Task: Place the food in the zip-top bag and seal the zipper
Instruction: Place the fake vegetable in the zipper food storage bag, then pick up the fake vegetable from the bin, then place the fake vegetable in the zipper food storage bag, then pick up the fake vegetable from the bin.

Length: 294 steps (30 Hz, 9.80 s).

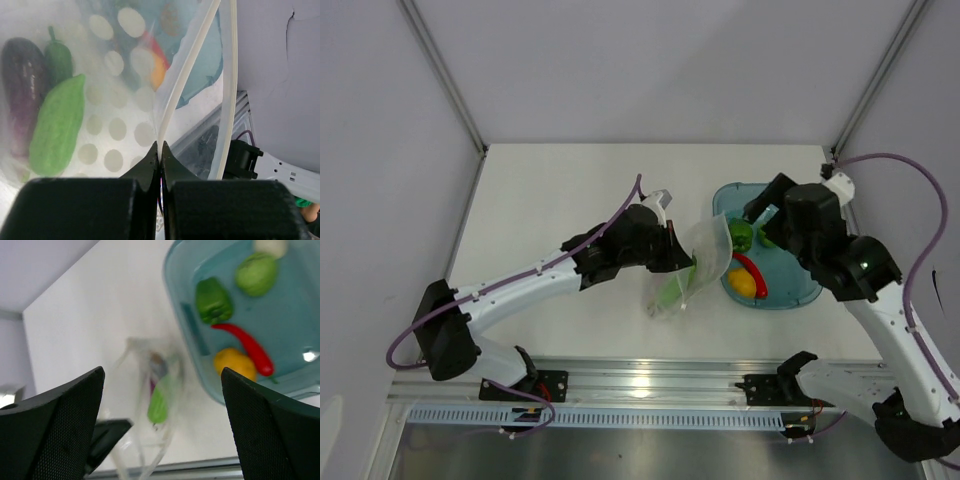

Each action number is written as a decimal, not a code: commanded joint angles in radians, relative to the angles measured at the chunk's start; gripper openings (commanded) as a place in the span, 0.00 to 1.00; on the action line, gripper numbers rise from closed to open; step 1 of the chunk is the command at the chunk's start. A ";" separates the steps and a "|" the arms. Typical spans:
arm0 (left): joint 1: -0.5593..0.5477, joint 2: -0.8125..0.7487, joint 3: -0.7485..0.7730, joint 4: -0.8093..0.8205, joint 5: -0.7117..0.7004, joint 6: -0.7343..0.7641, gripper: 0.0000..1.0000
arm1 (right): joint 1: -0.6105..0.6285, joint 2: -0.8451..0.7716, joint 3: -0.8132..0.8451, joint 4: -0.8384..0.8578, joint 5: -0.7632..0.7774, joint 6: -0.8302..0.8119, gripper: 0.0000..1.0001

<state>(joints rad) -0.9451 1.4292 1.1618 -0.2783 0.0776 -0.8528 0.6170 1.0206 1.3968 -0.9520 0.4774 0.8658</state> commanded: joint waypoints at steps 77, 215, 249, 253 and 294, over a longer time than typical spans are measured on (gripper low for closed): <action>0.060 -0.070 -0.065 0.090 0.093 0.080 0.01 | -0.537 0.608 -0.338 0.210 -0.428 -0.495 0.05; 0.062 -0.073 -0.068 0.067 0.139 0.084 0.01 | -0.450 0.866 0.130 0.318 -0.341 -0.803 0.93; 0.062 -0.072 -0.071 0.060 0.133 0.078 0.01 | -0.425 0.811 -0.058 0.349 -0.404 -0.755 0.49; 0.062 -0.072 -0.060 0.045 0.129 0.081 0.01 | -0.425 0.809 -0.077 0.358 -0.411 -0.743 0.42; 0.062 -0.058 -0.013 -0.001 0.100 0.075 0.01 | 0.010 -0.100 -0.169 0.128 -0.543 -0.075 0.09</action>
<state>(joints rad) -0.8894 1.3766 1.1168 -0.2955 0.1867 -0.7853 0.6113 0.9424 1.2888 -0.8536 -0.0868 0.6830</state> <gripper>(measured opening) 0.005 0.669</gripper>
